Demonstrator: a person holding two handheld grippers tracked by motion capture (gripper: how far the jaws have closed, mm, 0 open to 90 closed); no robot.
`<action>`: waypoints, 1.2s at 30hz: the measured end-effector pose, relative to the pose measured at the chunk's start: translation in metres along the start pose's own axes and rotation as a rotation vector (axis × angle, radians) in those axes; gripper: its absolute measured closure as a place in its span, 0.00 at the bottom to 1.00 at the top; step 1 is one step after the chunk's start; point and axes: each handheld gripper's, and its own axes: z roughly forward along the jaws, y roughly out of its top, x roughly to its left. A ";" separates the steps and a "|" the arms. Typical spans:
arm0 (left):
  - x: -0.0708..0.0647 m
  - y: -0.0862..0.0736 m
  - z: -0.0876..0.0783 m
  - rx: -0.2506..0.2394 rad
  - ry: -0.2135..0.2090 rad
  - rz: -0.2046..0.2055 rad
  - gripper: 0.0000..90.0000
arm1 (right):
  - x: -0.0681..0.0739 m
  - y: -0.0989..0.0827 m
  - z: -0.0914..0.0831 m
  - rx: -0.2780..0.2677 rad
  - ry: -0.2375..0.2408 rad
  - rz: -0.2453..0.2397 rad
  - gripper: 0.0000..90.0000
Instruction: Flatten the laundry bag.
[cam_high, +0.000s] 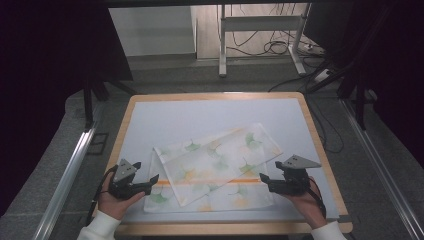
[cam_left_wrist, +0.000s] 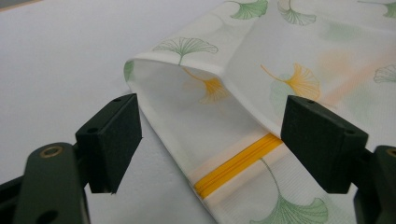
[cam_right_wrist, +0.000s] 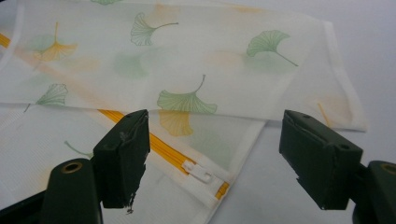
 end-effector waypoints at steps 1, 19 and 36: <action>-0.003 -0.001 0.000 0.007 0.011 0.002 0.25 | -0.001 0.000 0.002 0.001 0.008 0.004 0.27; -0.026 0.002 0.007 0.030 0.007 0.013 0.28 | -0.001 -0.004 0.006 0.008 0.070 0.044 0.40; -0.030 0.003 0.007 0.043 0.012 0.048 0.27 | 0.014 -0.004 0.009 0.017 0.106 -0.009 0.72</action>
